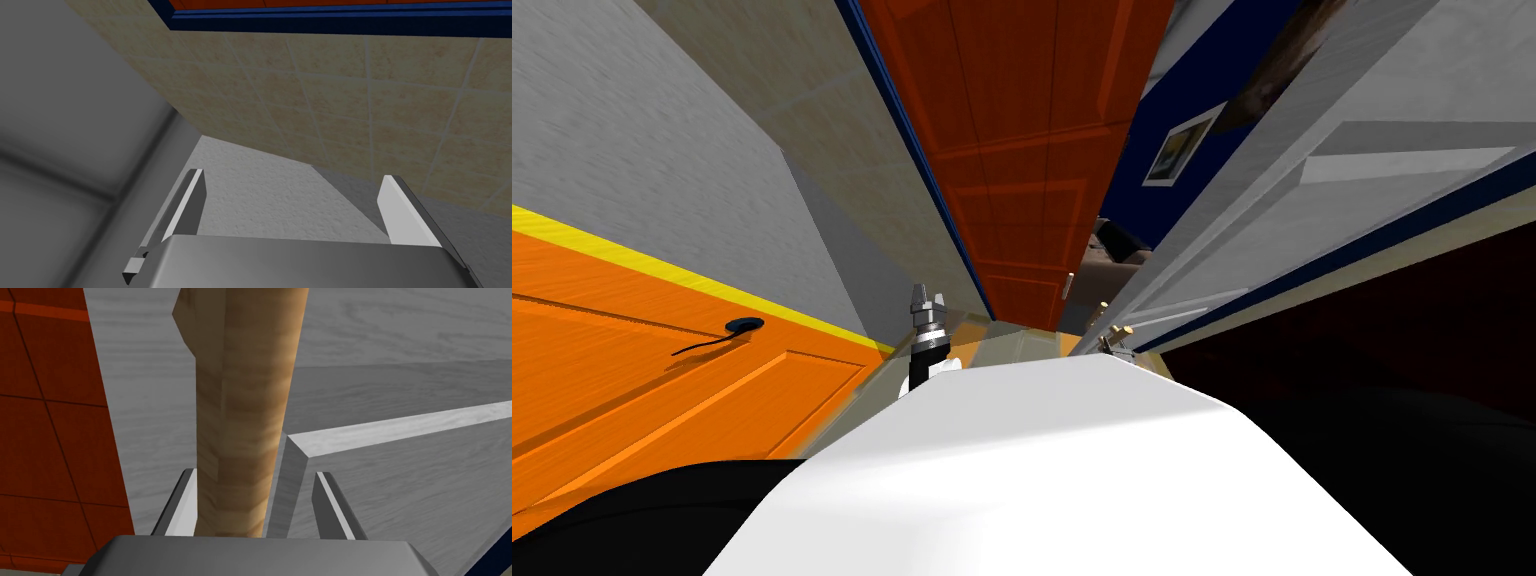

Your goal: Pull the door open

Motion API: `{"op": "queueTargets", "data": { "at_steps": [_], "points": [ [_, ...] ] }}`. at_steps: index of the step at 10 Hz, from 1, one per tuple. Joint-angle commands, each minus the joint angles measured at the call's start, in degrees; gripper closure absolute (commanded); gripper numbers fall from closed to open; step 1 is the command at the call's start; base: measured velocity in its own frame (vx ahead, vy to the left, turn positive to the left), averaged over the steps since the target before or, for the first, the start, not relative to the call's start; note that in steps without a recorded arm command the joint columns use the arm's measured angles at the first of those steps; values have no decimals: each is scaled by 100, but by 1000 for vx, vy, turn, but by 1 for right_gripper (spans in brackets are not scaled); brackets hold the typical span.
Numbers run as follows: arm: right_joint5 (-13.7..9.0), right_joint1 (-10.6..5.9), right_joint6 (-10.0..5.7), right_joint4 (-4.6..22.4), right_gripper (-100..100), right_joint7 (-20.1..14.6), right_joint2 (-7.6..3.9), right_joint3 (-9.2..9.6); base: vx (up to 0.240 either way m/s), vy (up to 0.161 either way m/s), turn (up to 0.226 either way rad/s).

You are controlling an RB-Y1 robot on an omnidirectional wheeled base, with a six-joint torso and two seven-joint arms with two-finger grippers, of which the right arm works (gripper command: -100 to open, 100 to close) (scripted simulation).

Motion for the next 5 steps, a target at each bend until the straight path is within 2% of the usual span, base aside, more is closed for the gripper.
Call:
{"op": "queueTargets", "data": {
  "at_steps": [1,5],
  "points": [
    [-103,-158,-48,27,100,-12,-114,120,102,-30,66],
    [-277,-554,-204,-75,100,-40,-263,661,95,-21,83]
  ]
}}
